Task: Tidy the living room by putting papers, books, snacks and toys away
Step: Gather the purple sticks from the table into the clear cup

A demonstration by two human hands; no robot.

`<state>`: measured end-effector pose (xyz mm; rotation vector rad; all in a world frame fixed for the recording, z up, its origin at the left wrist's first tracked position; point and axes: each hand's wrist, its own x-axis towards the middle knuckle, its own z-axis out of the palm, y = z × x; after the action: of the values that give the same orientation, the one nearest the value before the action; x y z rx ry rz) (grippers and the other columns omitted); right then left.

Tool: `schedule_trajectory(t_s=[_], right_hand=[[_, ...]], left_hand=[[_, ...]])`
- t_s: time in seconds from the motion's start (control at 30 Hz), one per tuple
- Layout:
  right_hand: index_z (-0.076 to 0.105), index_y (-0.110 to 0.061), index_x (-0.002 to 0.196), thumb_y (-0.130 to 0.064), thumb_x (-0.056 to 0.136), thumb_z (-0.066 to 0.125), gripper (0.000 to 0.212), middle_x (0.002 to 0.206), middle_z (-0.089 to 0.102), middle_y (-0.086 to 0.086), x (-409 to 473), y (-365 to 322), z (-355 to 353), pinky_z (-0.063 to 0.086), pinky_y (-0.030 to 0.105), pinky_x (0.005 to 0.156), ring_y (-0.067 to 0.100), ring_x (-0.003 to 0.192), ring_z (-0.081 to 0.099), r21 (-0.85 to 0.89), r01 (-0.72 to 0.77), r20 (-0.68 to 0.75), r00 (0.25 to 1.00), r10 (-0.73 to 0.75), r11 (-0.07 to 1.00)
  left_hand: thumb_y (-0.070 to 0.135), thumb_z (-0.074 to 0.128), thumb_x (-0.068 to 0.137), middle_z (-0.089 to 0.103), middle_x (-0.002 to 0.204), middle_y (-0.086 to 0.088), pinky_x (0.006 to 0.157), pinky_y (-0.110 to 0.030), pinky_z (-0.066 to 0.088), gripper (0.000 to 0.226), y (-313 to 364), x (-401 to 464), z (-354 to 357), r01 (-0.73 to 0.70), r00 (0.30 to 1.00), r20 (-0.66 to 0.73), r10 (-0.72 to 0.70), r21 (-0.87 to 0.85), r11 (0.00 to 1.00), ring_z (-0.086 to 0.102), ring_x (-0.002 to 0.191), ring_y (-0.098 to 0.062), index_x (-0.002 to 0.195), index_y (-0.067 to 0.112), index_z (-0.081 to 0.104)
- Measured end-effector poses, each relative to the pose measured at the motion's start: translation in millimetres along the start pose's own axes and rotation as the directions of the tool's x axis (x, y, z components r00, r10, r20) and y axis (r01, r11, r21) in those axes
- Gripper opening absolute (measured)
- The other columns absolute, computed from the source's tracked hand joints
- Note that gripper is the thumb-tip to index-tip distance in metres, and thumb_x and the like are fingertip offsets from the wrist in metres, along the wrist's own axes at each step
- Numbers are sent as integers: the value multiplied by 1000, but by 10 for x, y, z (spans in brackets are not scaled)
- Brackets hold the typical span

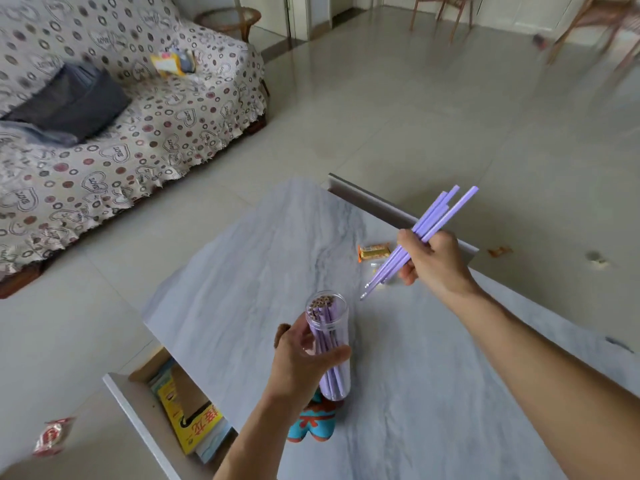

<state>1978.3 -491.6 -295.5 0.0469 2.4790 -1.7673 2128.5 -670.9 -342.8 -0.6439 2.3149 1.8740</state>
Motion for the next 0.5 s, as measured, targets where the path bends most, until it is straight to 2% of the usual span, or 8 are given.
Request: schedule_trajectory(t_s=[0.07,0.1,0.2,0.3,0.4,0.5], right_hand=[[60,0,65,-15,91,54,31,48,58,15,-59,-430,-65,47,28,43,22,38,52,88,80,-36,996,-77,993],[61,1,68,-16,91,54,30,50,57,17,-112,-650,-94,47,27,43,23,38,51,110,121,-48,992,-116,987],[59,9,75,-13,93,52,29,52,55,19,-303,-1254,-151,45,26,39,23,36,49,147,251,-26,968,-250,957],[57,15,79,-11,94,52,30,51,55,19,-496,-1667,-142,44,29,39,20,34,50,108,320,110,937,-331,941],[56,16,81,-17,96,54,36,54,57,22,-671,-1911,-57,46,32,42,24,41,54,1,391,265,887,-377,920],[60,9,80,-23,96,55,35,58,61,21,-844,-2067,20,48,30,48,20,44,56,-118,434,378,851,-364,893]], left_hand=[[13,87,61,73,90,-2,76,-27,57,42,130,-69,-63,-13,1000,9,13,-32,999,68,82,-13,93,32,68],[4,85,64,73,82,3,70,-22,56,40,193,-108,-98,-26,999,20,27,-44,999,67,75,-9,93,27,67],[0,82,68,71,72,14,64,-14,52,40,405,-230,-217,-56,997,46,57,-31,998,62,66,2,94,26,65],[3,82,70,68,83,15,68,-13,50,43,588,-331,-341,-94,994,51,95,-23,995,59,70,5,101,26,64],[10,83,71,65,90,15,73,-16,48,46,751,-421,-469,-134,989,58,135,-7,991,56,85,-5,109,27,65],[11,83,70,64,91,16,67,-7,45,48,876,-503,-596,-178,982,67,177,-1,984,55,86,-5,112,25,65]])
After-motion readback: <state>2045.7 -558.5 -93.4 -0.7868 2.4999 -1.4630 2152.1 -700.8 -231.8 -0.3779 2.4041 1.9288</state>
